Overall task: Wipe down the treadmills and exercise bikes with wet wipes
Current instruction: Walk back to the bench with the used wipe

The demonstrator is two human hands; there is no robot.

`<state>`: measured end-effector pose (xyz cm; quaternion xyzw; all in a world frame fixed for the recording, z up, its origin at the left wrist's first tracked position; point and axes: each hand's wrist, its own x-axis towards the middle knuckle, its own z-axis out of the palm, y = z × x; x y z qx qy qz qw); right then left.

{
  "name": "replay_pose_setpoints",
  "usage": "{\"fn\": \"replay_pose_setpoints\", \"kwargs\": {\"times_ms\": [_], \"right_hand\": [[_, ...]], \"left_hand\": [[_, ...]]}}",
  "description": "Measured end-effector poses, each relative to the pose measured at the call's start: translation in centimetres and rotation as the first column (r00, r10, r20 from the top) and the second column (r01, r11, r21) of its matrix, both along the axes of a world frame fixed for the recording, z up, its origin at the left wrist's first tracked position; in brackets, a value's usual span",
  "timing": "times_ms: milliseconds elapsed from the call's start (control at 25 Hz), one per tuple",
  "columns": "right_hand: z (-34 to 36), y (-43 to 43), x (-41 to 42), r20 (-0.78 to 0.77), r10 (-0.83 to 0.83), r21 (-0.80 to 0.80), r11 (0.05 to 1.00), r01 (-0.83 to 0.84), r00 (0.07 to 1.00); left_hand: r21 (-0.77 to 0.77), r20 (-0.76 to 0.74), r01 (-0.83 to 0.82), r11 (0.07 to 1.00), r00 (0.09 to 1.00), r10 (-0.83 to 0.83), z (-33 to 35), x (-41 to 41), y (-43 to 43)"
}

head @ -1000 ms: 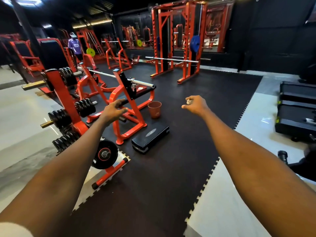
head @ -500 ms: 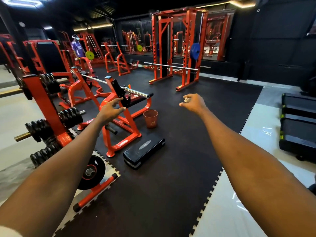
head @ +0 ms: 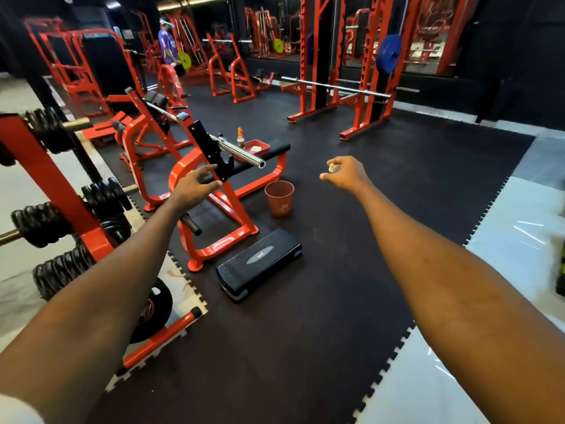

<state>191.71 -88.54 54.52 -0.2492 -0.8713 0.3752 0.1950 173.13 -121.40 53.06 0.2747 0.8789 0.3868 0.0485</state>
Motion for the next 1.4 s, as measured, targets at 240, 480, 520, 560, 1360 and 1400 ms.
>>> {"fn": "replay_pose_setpoints", "kwargs": {"times_ms": [240, 480, 520, 560, 1360, 1400], "right_hand": [[-1.8, 11.3, -13.0, 0.031, 0.009, 0.004, 1.0, -0.009, 0.999], [-2.5, 20.9, -24.8, 0.097, 0.036, 0.024, 0.999, -0.039, 0.995], [-2.7, 22.7, -26.7, 0.101, 0.04, 0.028, 0.999, -0.043, 0.994], [-2.9, 24.8, -28.7, 0.108, 0.043, 0.03, 0.998, -0.046, 0.993], [-7.9, 56.5, -73.7, 0.164, 0.279, 0.07, 0.954, -0.293, 0.946], [-8.7, 57.5, -76.2, 0.178, 0.281, 0.064, 0.953, -0.297, 0.943]], "left_hand": [[0.029, -0.01, -0.008, 1.0, 1.0, 0.008, -1.2, -14.6, 11.3], [0.035, 0.025, -0.031, 0.999, 0.999, 0.03, -1.7, -26.3, 21.4], [0.027, 0.026, -0.03, 0.999, 0.999, 0.03, -2.2, -28.3, 22.9], [0.027, 0.033, -0.03, 0.999, 0.999, 0.029, -2.9, -30.9, 24.5], [-0.036, 0.179, -0.243, 0.969, 0.953, 0.245, -8.4, -63.5, 53.4], [-0.034, 0.201, -0.246, 0.969, 0.948, 0.248, -9.3, -65.9, 54.3]]}}
